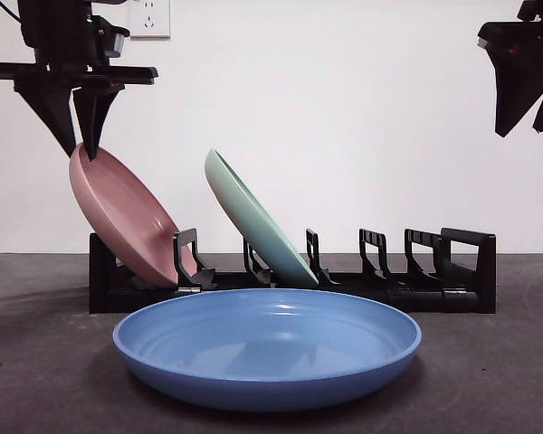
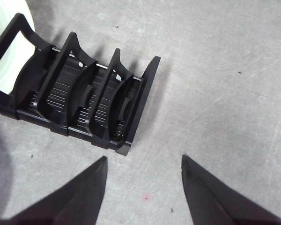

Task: Place the plate

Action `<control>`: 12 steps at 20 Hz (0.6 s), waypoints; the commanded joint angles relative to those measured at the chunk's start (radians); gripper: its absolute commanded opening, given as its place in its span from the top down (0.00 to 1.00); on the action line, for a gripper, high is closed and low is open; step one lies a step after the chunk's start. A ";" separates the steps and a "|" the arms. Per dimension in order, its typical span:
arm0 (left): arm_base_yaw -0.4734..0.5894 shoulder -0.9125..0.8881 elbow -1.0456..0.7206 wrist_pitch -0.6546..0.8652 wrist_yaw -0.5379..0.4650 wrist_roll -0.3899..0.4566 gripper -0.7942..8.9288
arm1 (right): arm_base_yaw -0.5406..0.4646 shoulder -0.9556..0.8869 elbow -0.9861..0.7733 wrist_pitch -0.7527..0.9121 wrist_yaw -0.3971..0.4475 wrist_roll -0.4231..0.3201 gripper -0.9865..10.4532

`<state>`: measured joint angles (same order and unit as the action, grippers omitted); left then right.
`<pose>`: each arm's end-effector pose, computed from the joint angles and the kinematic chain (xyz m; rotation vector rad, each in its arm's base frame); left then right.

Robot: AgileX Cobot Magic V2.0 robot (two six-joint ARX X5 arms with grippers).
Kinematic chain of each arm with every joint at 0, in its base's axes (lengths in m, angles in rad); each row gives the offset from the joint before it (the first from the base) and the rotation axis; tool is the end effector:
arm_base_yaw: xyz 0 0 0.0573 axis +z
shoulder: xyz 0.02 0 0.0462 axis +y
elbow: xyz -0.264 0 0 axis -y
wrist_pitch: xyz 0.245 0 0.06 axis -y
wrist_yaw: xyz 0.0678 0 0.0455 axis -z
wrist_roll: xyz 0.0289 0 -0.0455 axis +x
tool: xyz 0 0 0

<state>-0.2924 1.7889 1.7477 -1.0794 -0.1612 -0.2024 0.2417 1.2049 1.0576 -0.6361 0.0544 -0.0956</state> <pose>0.3521 -0.1011 0.3244 0.0705 1.0958 -0.0062 0.2384 0.0572 0.3052 -0.2062 0.7675 0.2148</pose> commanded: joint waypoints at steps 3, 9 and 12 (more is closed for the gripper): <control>-0.009 0.020 0.030 0.008 -0.008 0.007 0.90 | 0.003 0.008 0.009 0.006 -0.002 0.018 0.69; -0.034 0.020 0.049 0.010 -0.052 0.008 0.90 | 0.003 0.008 0.009 0.006 -0.002 0.018 0.69; -0.058 0.020 0.089 0.000 -0.128 0.039 0.90 | 0.003 0.008 0.009 0.005 -0.002 0.018 0.69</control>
<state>-0.3466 1.7889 1.7981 -1.0962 -0.2893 -0.1795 0.2417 1.2049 1.0576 -0.6365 0.0544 -0.0956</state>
